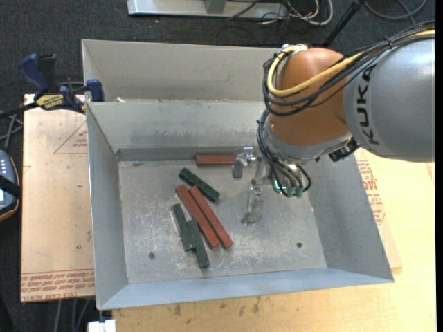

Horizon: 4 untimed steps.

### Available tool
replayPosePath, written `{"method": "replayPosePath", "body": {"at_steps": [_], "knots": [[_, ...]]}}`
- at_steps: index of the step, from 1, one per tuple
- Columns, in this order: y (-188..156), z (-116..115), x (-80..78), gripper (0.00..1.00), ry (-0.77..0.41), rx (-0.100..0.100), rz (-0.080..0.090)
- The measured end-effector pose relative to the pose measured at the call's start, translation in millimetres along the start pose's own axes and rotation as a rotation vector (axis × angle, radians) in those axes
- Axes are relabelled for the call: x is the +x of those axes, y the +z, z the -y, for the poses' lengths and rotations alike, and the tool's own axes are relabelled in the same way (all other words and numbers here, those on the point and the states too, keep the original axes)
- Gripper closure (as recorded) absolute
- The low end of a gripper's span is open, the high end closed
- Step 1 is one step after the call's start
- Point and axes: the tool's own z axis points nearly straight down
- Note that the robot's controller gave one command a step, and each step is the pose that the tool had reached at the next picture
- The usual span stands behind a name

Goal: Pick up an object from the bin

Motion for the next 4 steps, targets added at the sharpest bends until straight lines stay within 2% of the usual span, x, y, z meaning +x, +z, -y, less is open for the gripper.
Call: {"method": "replayPosePath", "body": {"at_steps": [1, 2, 3, 4], "knots": [[-4, 0, -1.6, 0.0, 0.001, 0.0, 0.008], [47, -10, 10.6, 0.0, 0.008, -0.001, 0.014], [114, 0, 5.8, 0.0, 0.078, -0.002, 0.012], [130, -4, 33.7, 1.0, 0.001, 0.0, 0.011]]}}
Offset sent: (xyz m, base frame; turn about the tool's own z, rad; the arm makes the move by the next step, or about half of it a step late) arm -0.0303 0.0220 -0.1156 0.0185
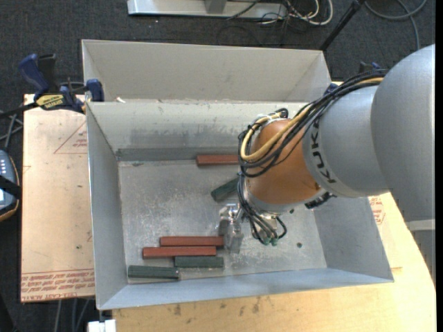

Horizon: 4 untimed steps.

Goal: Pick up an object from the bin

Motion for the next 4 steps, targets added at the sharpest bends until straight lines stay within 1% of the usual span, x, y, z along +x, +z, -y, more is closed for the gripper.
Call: {"method": "replayPosePath", "body": {"at_steps": [1, 2, 3, 4], "knots": [[0, 0, -0.1, 1.0, 0.0, 0.0, 0.0], [0, -14, -9.8, 1.0, -0.018, 0.002, -0.001], [0, -17, -11.9, 1.0, -0.024, 0.001, 0.0], [-1, -7, 16.8, 1.0, 0.006, -0.006, 0.018]]}}
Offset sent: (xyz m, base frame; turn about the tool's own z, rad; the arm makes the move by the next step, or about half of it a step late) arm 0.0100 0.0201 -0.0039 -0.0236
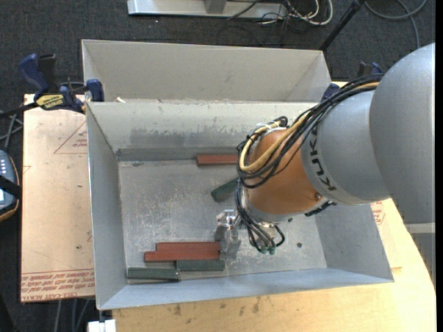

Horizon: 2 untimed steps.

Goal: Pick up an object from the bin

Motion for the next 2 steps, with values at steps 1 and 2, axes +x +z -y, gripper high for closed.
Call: {"method": "replayPosePath", "body": {"at_steps": [1, 2], "knots": [[0.6, -4.4, 6.6, 1.0, 0.015, 0.006, -0.013], [0.6, -11.7, 2.5, 1.0, -0.022, 0.007, -0.014]]}}
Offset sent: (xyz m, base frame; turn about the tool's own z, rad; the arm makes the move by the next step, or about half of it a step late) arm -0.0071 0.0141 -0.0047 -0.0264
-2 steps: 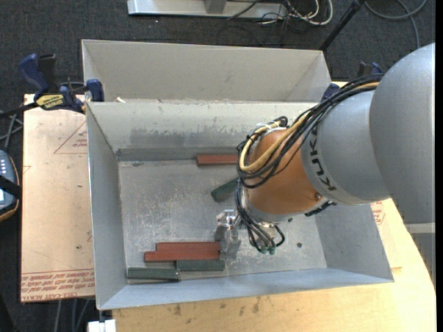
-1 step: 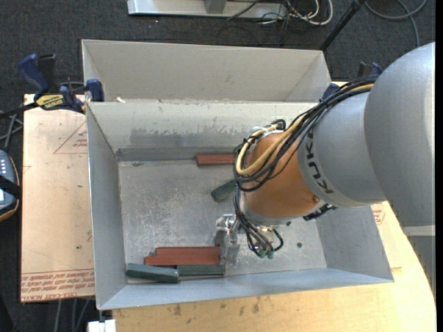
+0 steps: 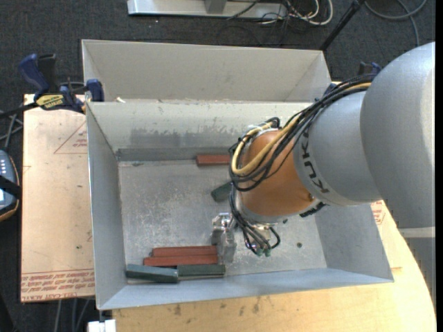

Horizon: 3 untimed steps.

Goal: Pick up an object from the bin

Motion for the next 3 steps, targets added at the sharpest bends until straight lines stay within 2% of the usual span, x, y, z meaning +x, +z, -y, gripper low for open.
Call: {"method": "replayPosePath", "body": {"at_steps": [1, 2, 3], "knots": [[0, -19, -4.7, 1.0, -0.015, 0.0, -0.001], [-1, -22, -7.0, 1.0, -0.015, 0.0, -0.004], [0, -35, -56.9, 1.0, 0.012, -0.003, -0.018]]}}
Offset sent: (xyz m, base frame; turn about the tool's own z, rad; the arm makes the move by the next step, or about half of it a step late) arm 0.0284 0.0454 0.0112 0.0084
